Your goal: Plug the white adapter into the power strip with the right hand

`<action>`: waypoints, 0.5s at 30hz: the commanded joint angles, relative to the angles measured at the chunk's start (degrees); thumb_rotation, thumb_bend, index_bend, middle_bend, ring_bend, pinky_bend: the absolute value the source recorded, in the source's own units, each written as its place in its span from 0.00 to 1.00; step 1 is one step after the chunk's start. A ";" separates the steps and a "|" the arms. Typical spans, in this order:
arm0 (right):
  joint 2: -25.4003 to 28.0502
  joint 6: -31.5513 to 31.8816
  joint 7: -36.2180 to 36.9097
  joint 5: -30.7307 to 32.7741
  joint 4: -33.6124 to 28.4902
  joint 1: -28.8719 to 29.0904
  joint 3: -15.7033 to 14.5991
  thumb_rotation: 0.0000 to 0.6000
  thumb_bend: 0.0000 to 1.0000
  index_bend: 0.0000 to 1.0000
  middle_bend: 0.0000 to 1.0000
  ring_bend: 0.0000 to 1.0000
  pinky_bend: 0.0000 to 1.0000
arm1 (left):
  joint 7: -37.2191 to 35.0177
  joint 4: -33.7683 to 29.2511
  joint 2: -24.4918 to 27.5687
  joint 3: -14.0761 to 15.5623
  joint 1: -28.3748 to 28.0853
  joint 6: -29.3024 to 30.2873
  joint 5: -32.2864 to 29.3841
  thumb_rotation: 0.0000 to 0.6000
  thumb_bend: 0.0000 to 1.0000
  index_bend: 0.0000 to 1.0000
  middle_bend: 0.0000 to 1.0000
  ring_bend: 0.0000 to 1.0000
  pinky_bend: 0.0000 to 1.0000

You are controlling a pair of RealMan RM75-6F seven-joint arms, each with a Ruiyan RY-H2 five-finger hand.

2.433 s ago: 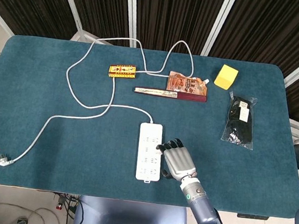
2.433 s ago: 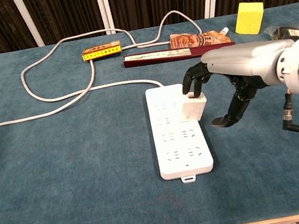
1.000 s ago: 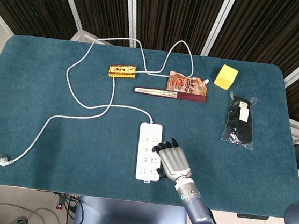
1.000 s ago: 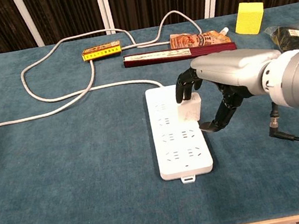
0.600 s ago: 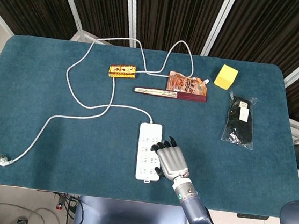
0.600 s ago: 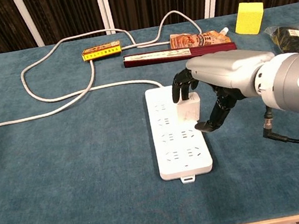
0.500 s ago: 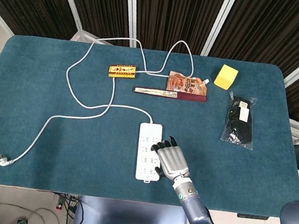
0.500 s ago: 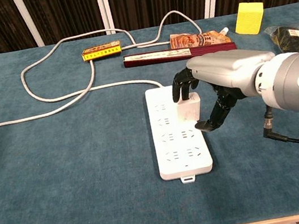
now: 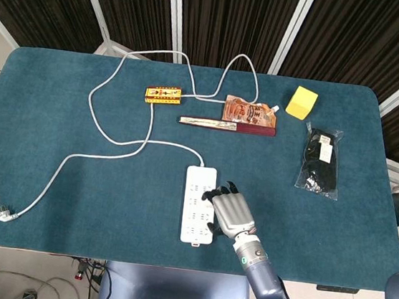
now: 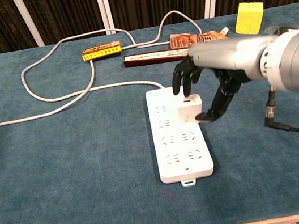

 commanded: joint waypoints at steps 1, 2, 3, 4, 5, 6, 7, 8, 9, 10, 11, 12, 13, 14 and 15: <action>1.46 0.80 2.16 -0.31 -1.13 -0.57 2.03 1.00 0.37 0.29 0.22 0.22 0.10 | 0.04 -0.01 0.00 0.00 0.00 0.01 0.00 1.00 0.18 0.13 0.05 0.00 0.00; 2.10 1.15 3.16 -0.55 -1.58 -0.88 2.84 1.00 0.37 0.29 0.22 0.22 0.10 | 0.11 0.01 -0.01 -0.01 0.00 0.02 -0.02 1.00 0.18 0.13 0.05 0.00 0.00; 2.82 1.38 4.17 -0.81 -2.10 -1.24 3.52 1.00 0.37 0.29 0.21 0.22 0.10 | 0.19 0.03 -0.04 -0.02 0.01 0.06 -0.04 1.00 0.18 0.13 0.05 0.00 0.00; 3.58 1.45 5.13 -1.03 -2.52 -1.57 4.09 1.00 0.37 0.29 0.21 0.22 0.10 | 0.32 0.07 -0.09 -0.07 0.03 0.18 -0.05 1.00 0.18 0.13 0.05 0.00 0.00; 4.54 1.56 6.19 -1.21 -3.03 -1.98 4.75 1.00 0.37 0.29 0.21 0.22 0.10 | 0.47 0.10 -0.14 -0.10 0.06 0.33 -0.04 1.00 0.18 0.13 0.05 0.00 0.00; 5.56 1.53 7.03 -1.40 -3.61 -2.36 5.18 1.00 0.37 0.29 0.20 0.22 0.10 | 0.50 0.07 -0.17 -0.14 0.10 0.49 0.00 1.00 0.18 0.13 0.05 0.00 0.00; 6.75 1.71 7.89 -1.75 -4.20 -2.88 5.57 1.00 0.37 0.28 0.20 0.22 0.10 | 0.42 0.01 -0.17 -0.14 0.15 0.60 0.07 1.00 0.18 0.13 0.05 0.00 0.00; 7.96 1.71 8.68 -2.26 -4.76 -3.44 5.68 1.00 0.37 0.27 0.20 0.22 0.10 | 0.37 0.01 -0.15 -0.14 0.19 0.71 0.12 1.00 0.18 0.13 0.05 0.00 0.00; 8.88 1.84 9.24 -2.73 -5.10 -3.94 5.67 1.00 0.37 0.26 0.19 0.22 0.10 | 0.38 0.01 -0.14 -0.15 0.22 0.77 0.14 1.00 0.18 0.13 0.05 0.00 0.00; 10.28 1.95 10.14 -3.65 -5.59 -4.78 5.43 1.00 0.37 0.25 0.19 0.22 0.10 | 0.38 0.02 -0.16 -0.16 0.25 0.86 0.16 1.00 0.18 0.13 0.05 0.00 0.00; 11.66 2.40 11.07 -4.87 -5.83 -5.83 5.05 1.00 0.37 0.23 0.17 0.21 0.10 | 0.38 0.02 -0.21 -0.17 0.27 0.90 0.16 1.00 0.18 0.13 0.05 0.00 0.00; 12.91 2.95 12.08 -6.66 -5.95 -7.05 4.36 1.00 0.37 0.21 0.16 0.19 0.10 | 0.47 0.02 -0.27 -0.16 0.27 0.91 0.16 1.00 0.18 0.13 0.05 0.00 0.00; 14.18 3.76 13.13 -8.94 -5.87 -8.56 3.27 1.00 0.37 0.20 0.15 0.18 0.10 | 0.59 0.04 -0.33 -0.15 0.26 0.94 0.19 1.00 0.18 0.13 0.05 0.00 0.00; 15.31 4.48 14.38 -11.58 -5.79 -10.16 1.94 1.00 0.37 0.19 0.14 0.17 0.10 | 0.70 0.00 -0.39 -0.12 0.26 0.92 0.22 1.00 0.18 0.13 0.05 0.00 0.00; 16.27 5.38 15.85 -14.48 -5.51 -11.88 0.56 1.00 0.37 0.18 0.13 0.16 0.10 | 0.72 -0.08 -0.43 -0.07 0.25 0.89 0.26 1.00 0.18 0.13 0.05 0.00 0.00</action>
